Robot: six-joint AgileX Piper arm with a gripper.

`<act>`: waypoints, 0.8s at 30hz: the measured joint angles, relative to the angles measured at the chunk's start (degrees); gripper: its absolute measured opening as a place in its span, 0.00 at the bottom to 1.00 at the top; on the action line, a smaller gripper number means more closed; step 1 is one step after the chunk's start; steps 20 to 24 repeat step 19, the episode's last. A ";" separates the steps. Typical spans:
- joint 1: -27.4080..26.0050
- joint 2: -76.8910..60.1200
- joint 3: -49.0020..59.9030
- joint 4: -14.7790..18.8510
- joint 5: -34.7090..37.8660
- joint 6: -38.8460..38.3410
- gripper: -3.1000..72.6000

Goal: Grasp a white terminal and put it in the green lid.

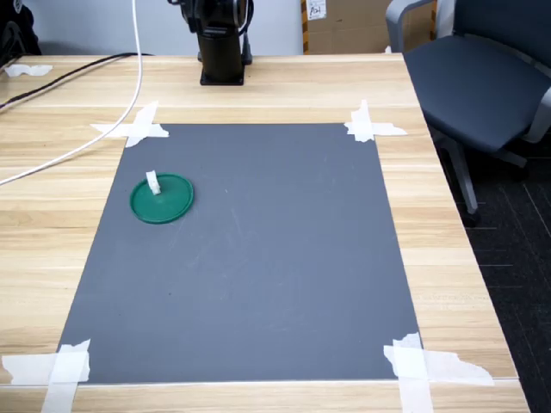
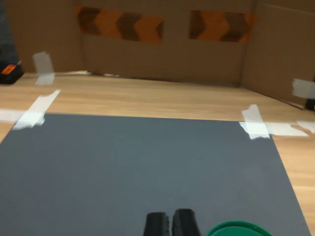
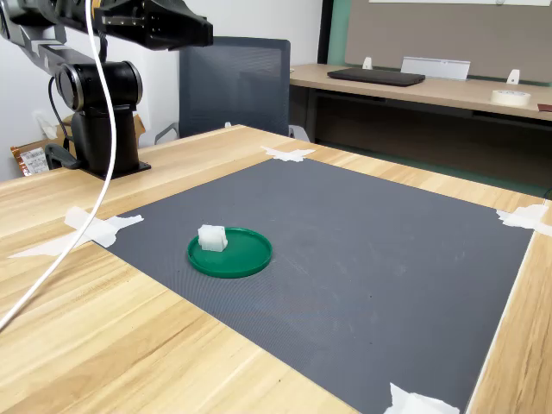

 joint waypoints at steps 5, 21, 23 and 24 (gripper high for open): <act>1.87 -3.15 2.32 0.20 -1.56 -5.42 0.01; 1.87 -3.77 2.38 0.40 -1.95 -6.46 0.01; 1.87 -3.77 2.38 0.40 -1.95 -6.46 0.01; 1.87 -3.77 2.38 0.40 -1.95 -6.46 0.01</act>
